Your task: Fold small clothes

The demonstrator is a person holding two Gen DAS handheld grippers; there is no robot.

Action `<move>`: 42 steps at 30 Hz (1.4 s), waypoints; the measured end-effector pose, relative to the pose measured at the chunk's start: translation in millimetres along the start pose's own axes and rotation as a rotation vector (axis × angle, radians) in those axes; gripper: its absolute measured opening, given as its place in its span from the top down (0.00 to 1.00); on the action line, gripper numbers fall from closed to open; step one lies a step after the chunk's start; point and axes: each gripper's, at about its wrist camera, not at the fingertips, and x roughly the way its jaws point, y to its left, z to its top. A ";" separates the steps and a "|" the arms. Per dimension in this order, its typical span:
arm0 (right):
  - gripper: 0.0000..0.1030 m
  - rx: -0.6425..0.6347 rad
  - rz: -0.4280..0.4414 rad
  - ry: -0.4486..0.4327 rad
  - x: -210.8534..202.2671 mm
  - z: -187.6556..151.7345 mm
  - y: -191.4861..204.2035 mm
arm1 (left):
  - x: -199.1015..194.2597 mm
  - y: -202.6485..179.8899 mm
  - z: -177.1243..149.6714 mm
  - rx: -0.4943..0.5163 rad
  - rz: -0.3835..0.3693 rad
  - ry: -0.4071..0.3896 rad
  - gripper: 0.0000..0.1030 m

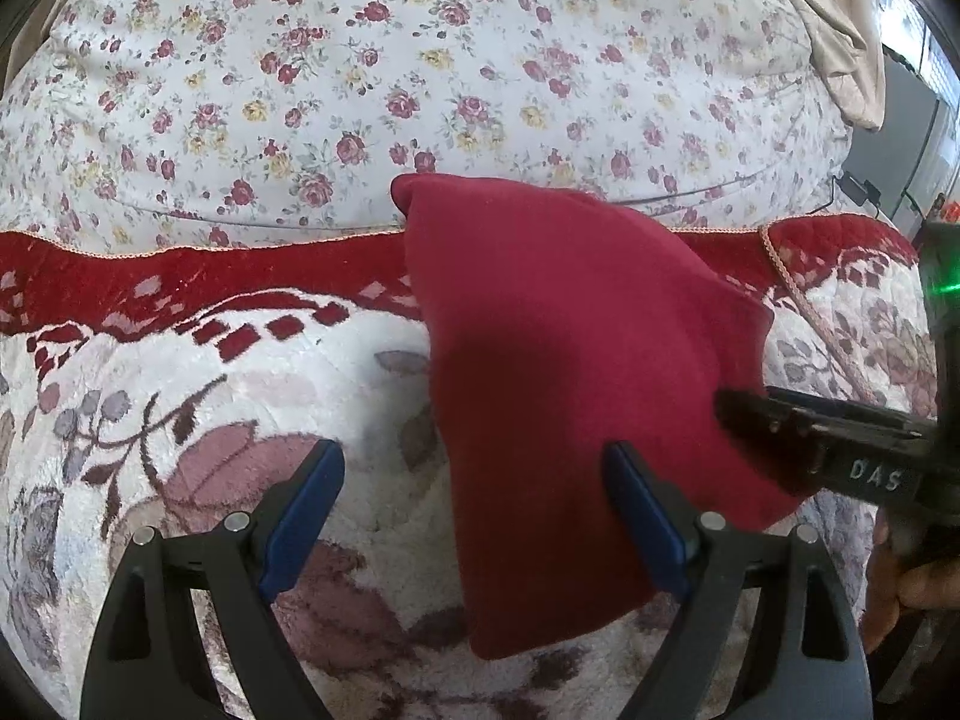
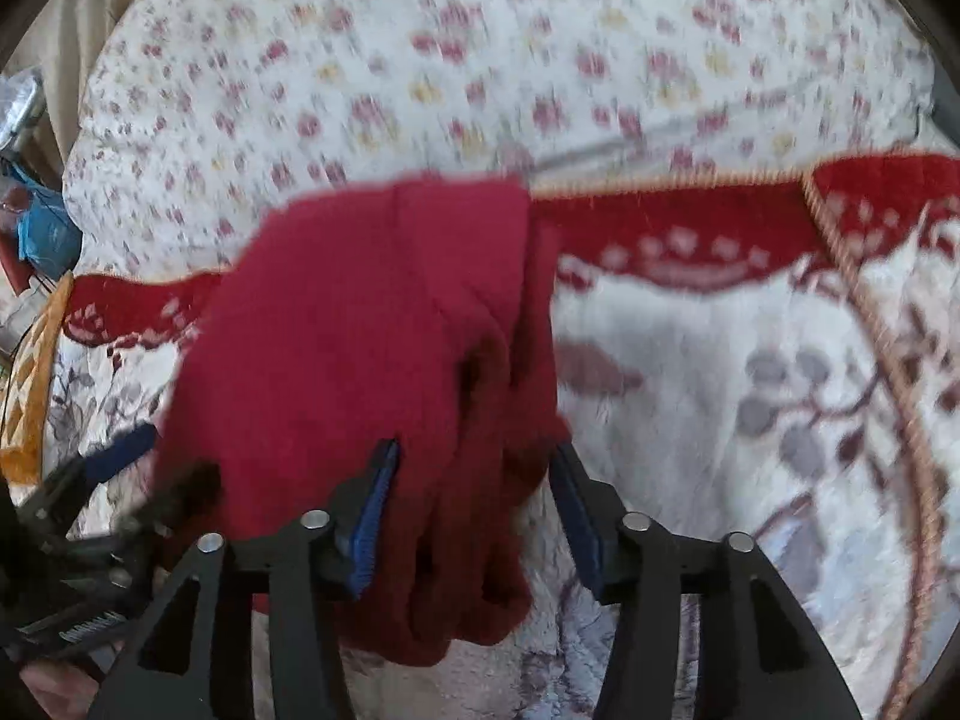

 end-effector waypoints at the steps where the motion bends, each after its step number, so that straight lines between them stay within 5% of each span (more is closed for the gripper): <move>1: 0.31 0.012 0.008 -0.010 -3.1 0.5 -3.0 | -0.9 0.4 -0.1 0.000 -0.003 -0.002 0.15; 7: 0.05 0.071 0.099 -0.103 -28.7 20.3 -29.1 | -5.4 16.2 14.3 -0.033 -0.097 0.017 0.15; 12: 0.05 0.149 0.211 -0.093 0.4 49.9 -52.0 | 7.2 41.0 33.9 -0.167 -0.217 0.039 0.04; 21: 0.04 0.158 0.439 0.033 68.9 62.8 -44.2 | 71.8 45.6 38.4 -0.260 -0.360 0.163 0.04; 22: 0.07 0.141 0.421 0.023 71.9 64.2 -39.9 | 72.5 43.9 39.1 -0.254 -0.358 0.153 0.04; 23: 0.23 0.130 0.416 0.014 74.1 64.9 -36.1 | 71.5 40.2 40.4 -0.233 -0.354 0.141 0.05; 26: 0.47 0.148 0.436 0.020 68.7 66.2 -32.6 | 66.2 34.0 45.7 -0.203 -0.389 0.146 0.35; 30: 0.52 0.110 0.468 -0.001 34.2 64.1 -18.8 | 39.5 30.7 46.0 -0.175 -0.383 0.139 0.48; 33: 0.52 0.075 0.482 0.008 4.5 53.6 -0.9 | 5.3 32.9 38.0 -0.185 -0.408 0.168 0.49; 39: 0.47 0.175 0.546 0.133 -9.4 1.6 17.8 | -50.2 36.2 -3.2 -0.139 -0.321 0.211 0.48; 42: 0.36 0.142 0.381 0.150 -3.4 -23.0 23.5 | -41.8 38.2 -23.6 -0.144 -0.229 0.225 0.43</move>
